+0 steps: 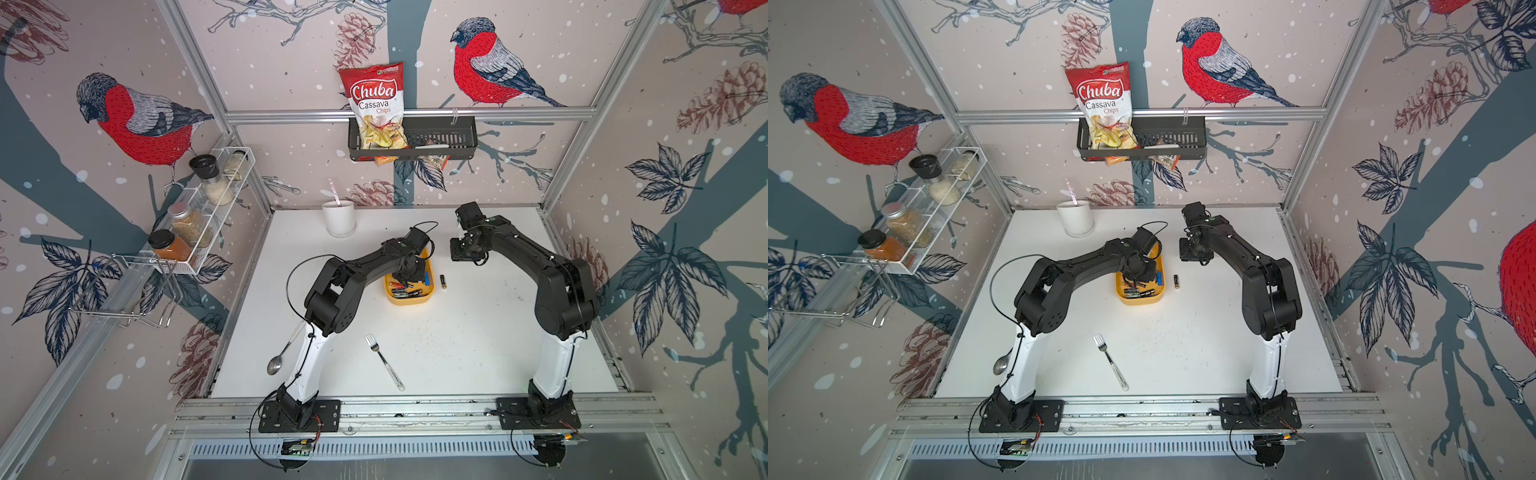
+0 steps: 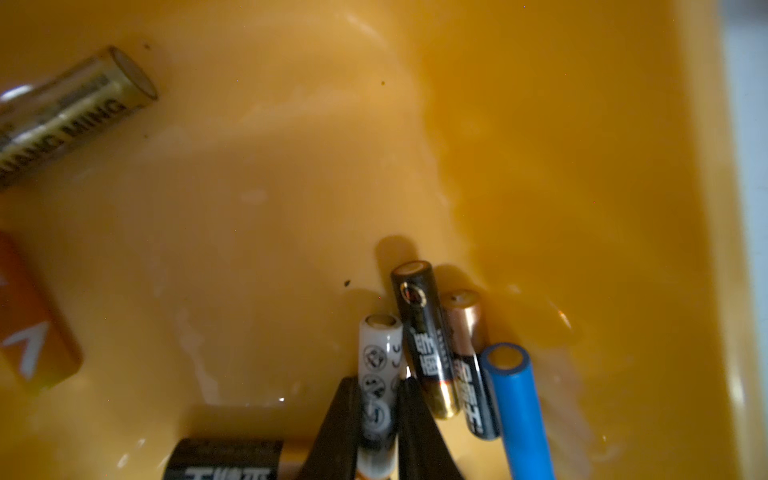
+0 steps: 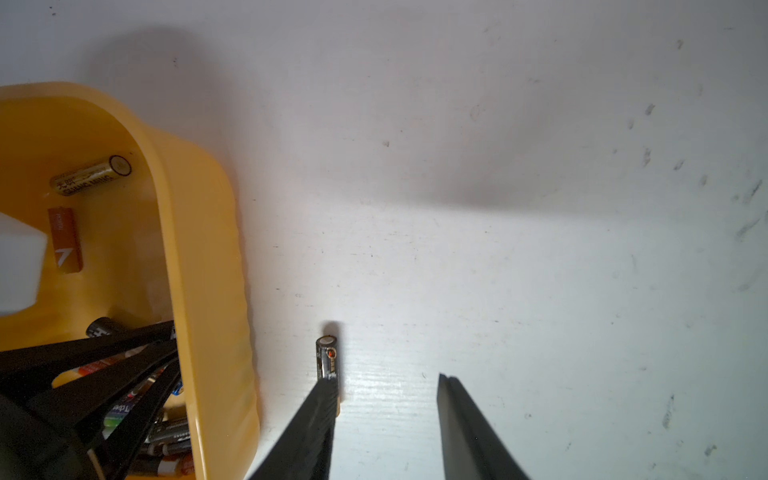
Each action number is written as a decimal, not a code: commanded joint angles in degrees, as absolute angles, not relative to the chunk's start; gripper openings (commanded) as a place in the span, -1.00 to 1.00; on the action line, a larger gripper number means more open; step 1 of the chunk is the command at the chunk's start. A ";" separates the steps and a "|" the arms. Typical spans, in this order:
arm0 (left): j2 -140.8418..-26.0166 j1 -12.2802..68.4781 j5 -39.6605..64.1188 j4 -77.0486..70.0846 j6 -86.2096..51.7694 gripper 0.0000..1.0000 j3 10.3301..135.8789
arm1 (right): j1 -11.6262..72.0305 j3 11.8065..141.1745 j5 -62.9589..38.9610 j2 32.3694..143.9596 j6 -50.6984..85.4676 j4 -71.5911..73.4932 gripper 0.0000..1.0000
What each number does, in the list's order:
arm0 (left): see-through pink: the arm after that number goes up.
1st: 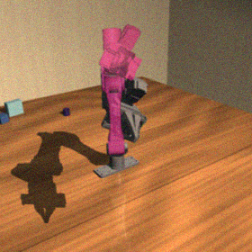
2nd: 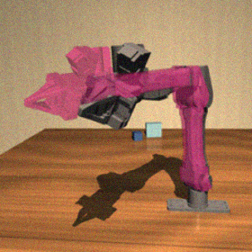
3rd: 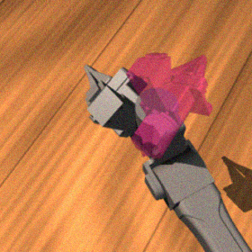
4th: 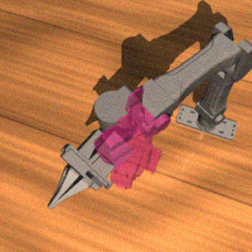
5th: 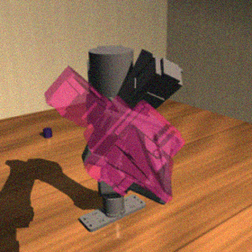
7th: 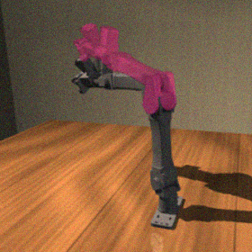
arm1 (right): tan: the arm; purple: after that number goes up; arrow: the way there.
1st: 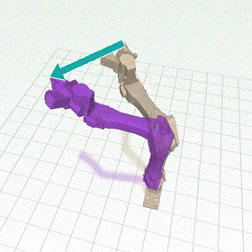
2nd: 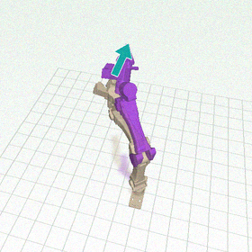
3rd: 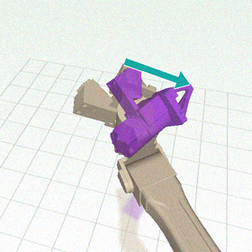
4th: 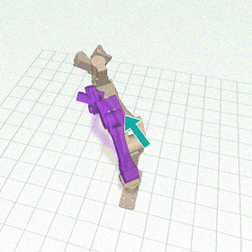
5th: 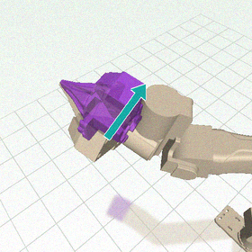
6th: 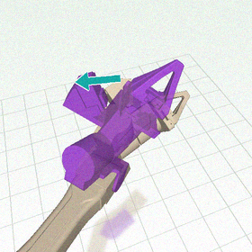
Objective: Take the batteries out of the storage box
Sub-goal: Pick up the battery from the storage box.
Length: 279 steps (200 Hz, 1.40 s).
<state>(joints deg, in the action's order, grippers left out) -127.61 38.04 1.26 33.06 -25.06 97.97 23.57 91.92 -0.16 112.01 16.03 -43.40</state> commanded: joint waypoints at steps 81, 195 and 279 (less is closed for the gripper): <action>-126.50 37.97 1.67 34.13 -24.79 -0.69 98.02 | 24.77 93.38 0.00 112.09 15.38 -44.63 -0.06; -116.41 33.89 2.94 32.65 -24.37 -0.70 94.68 | 28.15 100.19 0.41 114.15 16.51 -47.51 -0.04; -106.10 27.12 3.08 31.23 -22.05 -0.70 85.22 | 31.10 109.24 1.58 118.35 17.64 -51.30 -0.03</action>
